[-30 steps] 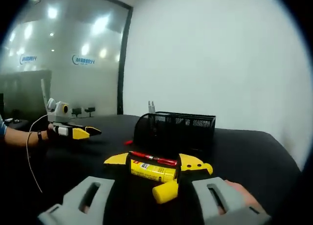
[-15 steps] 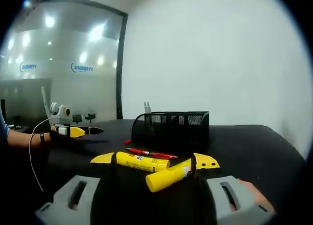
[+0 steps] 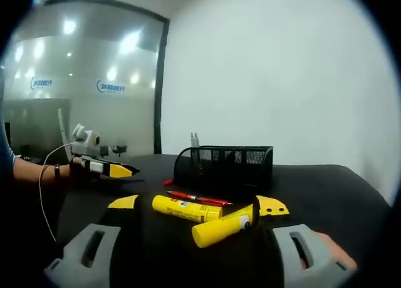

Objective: Pick up pens and glue sticks and place them into the holder.

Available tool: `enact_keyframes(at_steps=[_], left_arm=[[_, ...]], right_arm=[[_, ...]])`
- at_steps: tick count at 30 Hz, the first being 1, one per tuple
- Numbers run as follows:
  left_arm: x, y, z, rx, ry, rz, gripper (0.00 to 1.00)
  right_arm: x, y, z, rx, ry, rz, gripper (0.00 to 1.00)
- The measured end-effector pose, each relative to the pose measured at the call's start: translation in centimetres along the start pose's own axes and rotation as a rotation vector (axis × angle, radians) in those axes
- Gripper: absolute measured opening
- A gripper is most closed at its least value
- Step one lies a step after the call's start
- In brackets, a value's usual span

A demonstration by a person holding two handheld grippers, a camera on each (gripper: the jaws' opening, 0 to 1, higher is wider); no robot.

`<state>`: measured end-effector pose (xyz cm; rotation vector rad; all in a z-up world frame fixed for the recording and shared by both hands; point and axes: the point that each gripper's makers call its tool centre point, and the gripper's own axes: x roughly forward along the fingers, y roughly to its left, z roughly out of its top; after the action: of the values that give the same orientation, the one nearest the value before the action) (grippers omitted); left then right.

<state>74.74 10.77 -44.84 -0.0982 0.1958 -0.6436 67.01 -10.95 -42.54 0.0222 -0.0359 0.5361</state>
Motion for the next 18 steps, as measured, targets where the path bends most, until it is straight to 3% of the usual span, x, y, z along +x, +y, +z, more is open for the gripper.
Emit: enact_keyframes(at_steps=[1, 4, 8, 12, 18], left_arm=[[0.1, 0.4, -0.2, -0.014, 0.018, 0.052, 0.57], [0.9, 0.6, 0.2, -0.013, 0.01, 0.118, 0.55], [1.7, 1.1, 0.0, -0.044, 0.037, 0.203, 0.42], [3.2, 0.9, -0.2, -0.048, 0.057, 0.219, 0.4], [5.0, 1.2, -1.6, 0.035, 0.153, 0.258, 0.33]], right_arm=[[0.0, 0.0, 0.0, 0.003, 0.0, 0.0, 0.65], [-0.2, 0.1, 0.2, 0.013, -0.008, 0.001, 0.63], [-0.3, -0.1, 0.5, 0.02, -0.018, -0.006, 0.61], [-0.4, 0.0, 0.6, 0.025, -0.025, -0.004, 0.6], [-0.4, 0.2, 0.7, 0.024, -0.028, 0.003, 0.59]])
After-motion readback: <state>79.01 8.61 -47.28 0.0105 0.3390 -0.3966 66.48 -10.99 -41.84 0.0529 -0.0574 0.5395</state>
